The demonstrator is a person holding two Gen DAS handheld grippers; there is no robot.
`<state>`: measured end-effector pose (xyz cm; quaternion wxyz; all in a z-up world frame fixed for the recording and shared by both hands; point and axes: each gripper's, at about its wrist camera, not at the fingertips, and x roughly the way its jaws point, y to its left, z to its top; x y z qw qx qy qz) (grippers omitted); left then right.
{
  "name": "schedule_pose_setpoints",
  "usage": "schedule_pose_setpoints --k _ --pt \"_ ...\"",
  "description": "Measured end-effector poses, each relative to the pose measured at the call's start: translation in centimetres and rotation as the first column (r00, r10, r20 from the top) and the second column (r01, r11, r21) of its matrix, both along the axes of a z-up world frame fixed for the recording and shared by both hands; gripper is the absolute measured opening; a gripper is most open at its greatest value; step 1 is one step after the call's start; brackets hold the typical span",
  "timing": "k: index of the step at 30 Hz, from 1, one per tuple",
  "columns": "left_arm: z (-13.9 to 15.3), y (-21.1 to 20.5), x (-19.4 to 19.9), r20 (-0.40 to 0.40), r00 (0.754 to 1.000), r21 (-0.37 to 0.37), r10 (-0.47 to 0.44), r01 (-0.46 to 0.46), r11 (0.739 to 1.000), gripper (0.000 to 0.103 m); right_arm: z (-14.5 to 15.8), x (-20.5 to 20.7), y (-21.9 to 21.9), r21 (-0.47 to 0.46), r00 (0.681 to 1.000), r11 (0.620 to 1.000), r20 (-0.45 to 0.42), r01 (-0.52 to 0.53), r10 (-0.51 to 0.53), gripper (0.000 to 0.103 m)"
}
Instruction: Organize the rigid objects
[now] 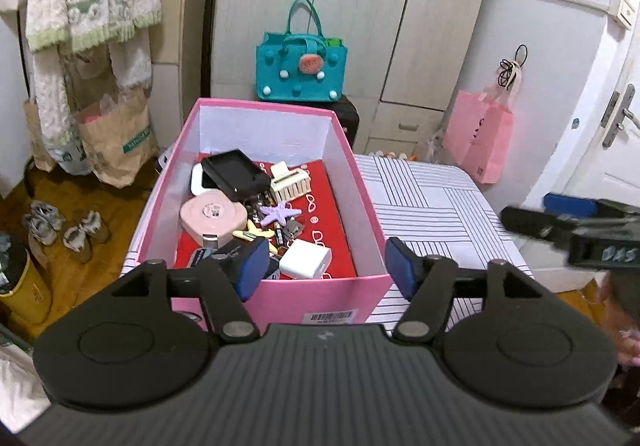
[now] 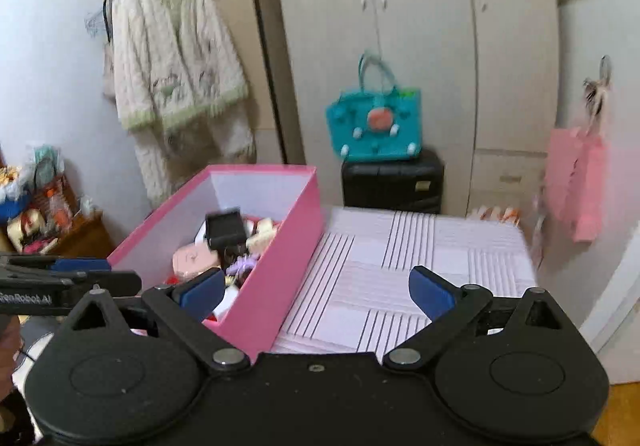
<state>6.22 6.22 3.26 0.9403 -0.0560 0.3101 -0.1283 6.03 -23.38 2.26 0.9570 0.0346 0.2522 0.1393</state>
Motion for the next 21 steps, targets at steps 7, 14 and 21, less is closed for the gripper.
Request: schedule_pose_setpoints --k 7,14,21 --pt "0.0 -1.2 -1.7 0.006 0.999 0.023 0.037 -0.037 0.999 0.073 0.6 -2.1 -1.7 0.069 0.996 0.995 0.043 0.072 -0.075 0.1" --pt "0.1 -1.9 -3.8 0.034 0.999 0.023 0.041 -0.042 0.999 0.098 0.1 -4.1 -0.9 -0.017 0.99 0.99 0.0 0.14 -0.14 0.1" --pt "-0.4 -2.5 -4.5 0.03 0.994 0.089 0.107 -0.11 0.99 0.103 -0.9 -6.1 -1.0 0.005 0.99 0.99 -0.023 0.142 -0.142 0.1"
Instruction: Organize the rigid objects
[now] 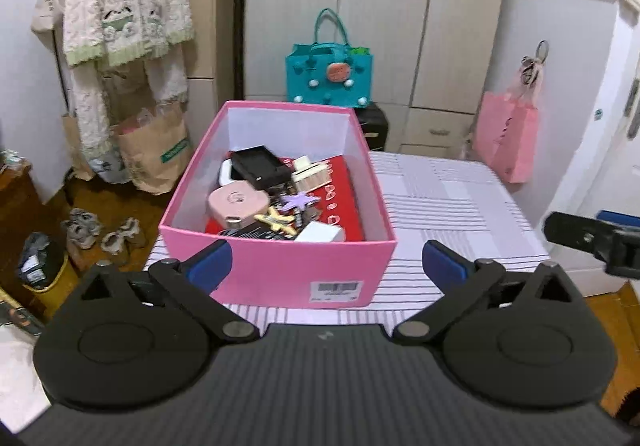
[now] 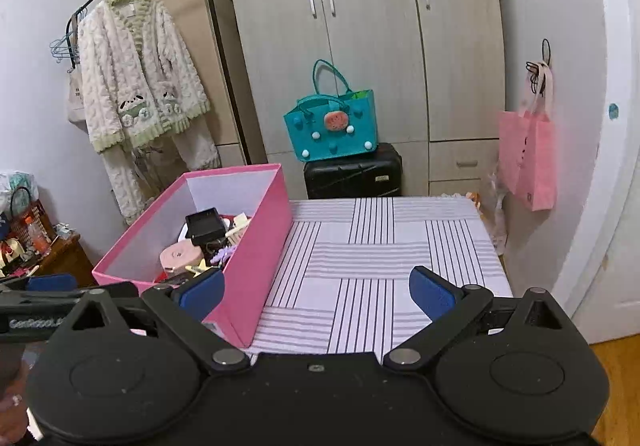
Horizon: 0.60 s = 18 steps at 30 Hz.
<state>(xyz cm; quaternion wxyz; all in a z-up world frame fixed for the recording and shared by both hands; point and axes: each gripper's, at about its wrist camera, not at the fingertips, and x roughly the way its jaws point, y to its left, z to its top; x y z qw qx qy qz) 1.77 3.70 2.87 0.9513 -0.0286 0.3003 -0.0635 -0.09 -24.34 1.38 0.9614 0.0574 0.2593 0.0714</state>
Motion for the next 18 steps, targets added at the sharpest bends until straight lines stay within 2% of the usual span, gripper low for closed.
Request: schedule_pose_setpoints --k 9,12,18 --pt "-0.4 -0.7 -0.5 -0.018 1.0 0.06 0.005 -0.004 0.998 0.103 0.2 -1.7 0.0 -0.061 0.997 0.995 0.02 0.082 -0.08 0.1" --pt "-0.4 -1.0 -0.7 -0.014 1.0 0.076 0.006 -0.004 0.997 0.103 0.2 -1.8 -0.2 -0.053 0.996 0.995 0.01 0.084 -0.084 0.1" --pt "-0.2 -1.2 -1.1 -0.004 1.0 0.101 0.026 -0.026 0.995 0.103 0.2 -2.3 0.2 -0.092 0.996 0.992 0.02 0.083 -0.082 0.1"
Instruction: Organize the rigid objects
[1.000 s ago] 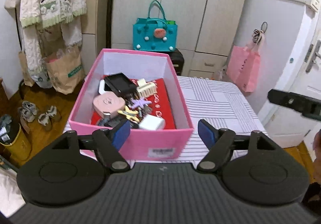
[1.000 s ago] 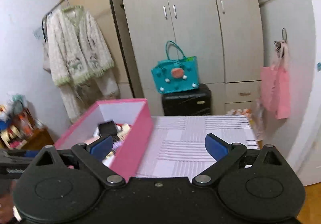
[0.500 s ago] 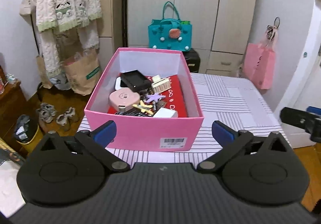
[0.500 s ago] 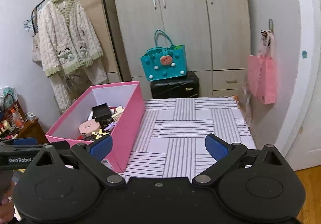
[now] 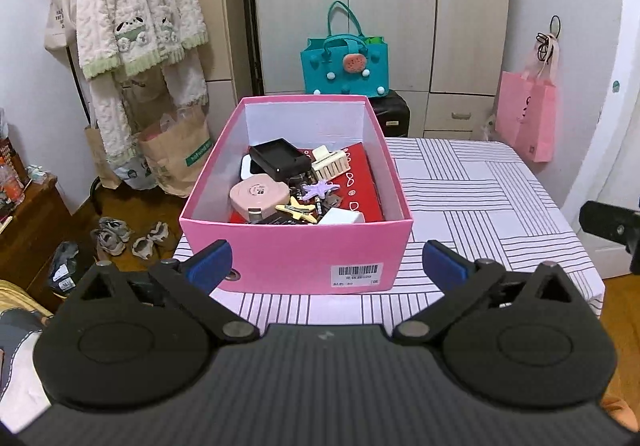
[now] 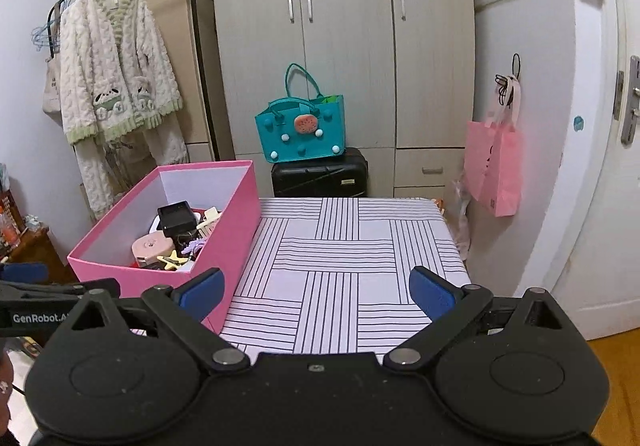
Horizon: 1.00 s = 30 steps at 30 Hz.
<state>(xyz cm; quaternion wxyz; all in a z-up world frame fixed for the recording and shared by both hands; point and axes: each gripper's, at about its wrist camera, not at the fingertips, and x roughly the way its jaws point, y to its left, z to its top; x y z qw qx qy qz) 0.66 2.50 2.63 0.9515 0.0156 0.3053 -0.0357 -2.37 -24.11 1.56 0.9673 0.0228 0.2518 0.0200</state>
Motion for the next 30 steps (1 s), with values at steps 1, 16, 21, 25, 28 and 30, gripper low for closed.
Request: schedule_pose_setpoints --k 1,16,21,25,28,30 --pt "0.0 0.0 0.0 0.0 1.0 0.001 0.0 0.0 1.0 0.103 0.0 0.0 0.1 -0.004 1.0 1.0 0.0 0.001 -0.001 0.1" --pt "-0.4 -0.7 0.4 -0.022 0.999 0.05 0.037 -0.036 0.998 0.103 -0.4 -0.4 0.0 -0.021 1.0 1.0 0.003 0.006 -0.006 0.1" --pt "-0.6 -1.0 0.3 -0.019 0.999 0.075 0.032 -0.03 0.997 0.103 -0.5 -0.3 -0.1 -0.026 1.0 1.0 0.006 0.015 -0.015 0.1" --pt "-0.4 -1.2 0.0 -0.003 1.0 0.086 0.019 -0.018 0.996 0.103 -0.6 -0.2 0.0 -0.029 1.0 0.999 0.008 0.02 -0.02 0.1" --pt "-0.3 -1.3 -0.3 0.011 1.0 0.09 0.019 -0.02 0.996 0.103 -0.6 -0.2 0.0 -0.032 1.0 0.999 0.014 0.02 -0.02 0.1" --pt "-0.2 -1.3 -0.5 0.019 0.999 0.095 0.025 -0.027 0.995 0.103 -0.5 -0.4 0.1 -0.035 1.0 0.999 0.021 0.017 -0.017 0.1"
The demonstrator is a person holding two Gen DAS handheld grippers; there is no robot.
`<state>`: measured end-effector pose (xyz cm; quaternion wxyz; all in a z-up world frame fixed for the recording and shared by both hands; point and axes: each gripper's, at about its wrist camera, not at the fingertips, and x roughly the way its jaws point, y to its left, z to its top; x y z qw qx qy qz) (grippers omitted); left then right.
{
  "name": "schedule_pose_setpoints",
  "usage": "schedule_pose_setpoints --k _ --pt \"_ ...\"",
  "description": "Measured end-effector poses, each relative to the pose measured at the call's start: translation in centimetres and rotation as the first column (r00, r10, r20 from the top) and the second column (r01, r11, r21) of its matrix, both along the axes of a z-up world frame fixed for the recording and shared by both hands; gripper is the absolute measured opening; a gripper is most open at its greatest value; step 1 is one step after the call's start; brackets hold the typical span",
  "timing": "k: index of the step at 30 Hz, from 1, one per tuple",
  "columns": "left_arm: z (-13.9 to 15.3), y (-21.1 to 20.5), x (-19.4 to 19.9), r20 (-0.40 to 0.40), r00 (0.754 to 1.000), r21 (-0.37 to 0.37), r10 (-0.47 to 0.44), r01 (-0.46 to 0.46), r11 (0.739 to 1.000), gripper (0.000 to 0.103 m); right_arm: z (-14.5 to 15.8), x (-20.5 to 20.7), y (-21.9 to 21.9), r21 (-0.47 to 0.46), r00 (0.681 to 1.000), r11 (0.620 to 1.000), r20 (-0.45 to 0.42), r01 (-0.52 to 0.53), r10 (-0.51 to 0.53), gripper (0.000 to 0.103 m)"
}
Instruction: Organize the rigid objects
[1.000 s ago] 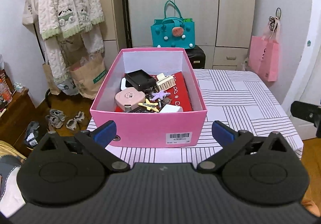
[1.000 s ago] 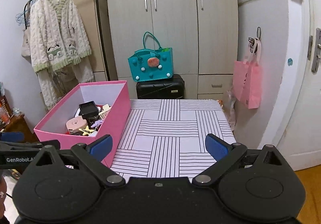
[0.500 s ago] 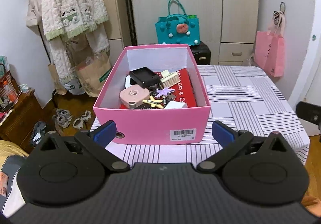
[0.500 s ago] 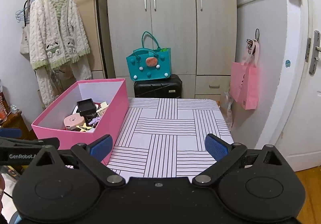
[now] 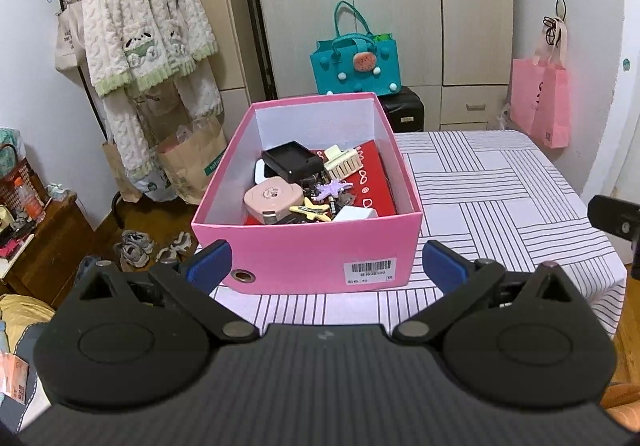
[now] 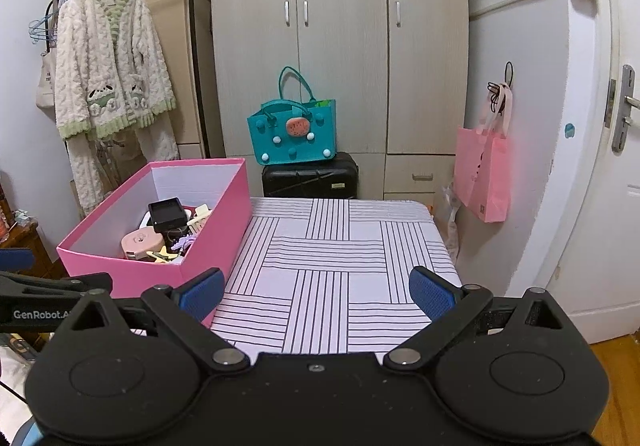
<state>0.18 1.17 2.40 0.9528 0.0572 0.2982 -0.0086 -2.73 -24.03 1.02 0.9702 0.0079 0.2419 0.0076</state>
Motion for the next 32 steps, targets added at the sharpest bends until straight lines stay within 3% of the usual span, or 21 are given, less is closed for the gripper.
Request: schedule_pose_setpoints --k 32 --pt "-0.12 0.17 0.04 0.004 1.0 0.008 0.027 -0.027 1.0 0.103 -0.03 0.28 -0.23 -0.01 1.0 1.0 0.003 -0.004 0.004 0.1"
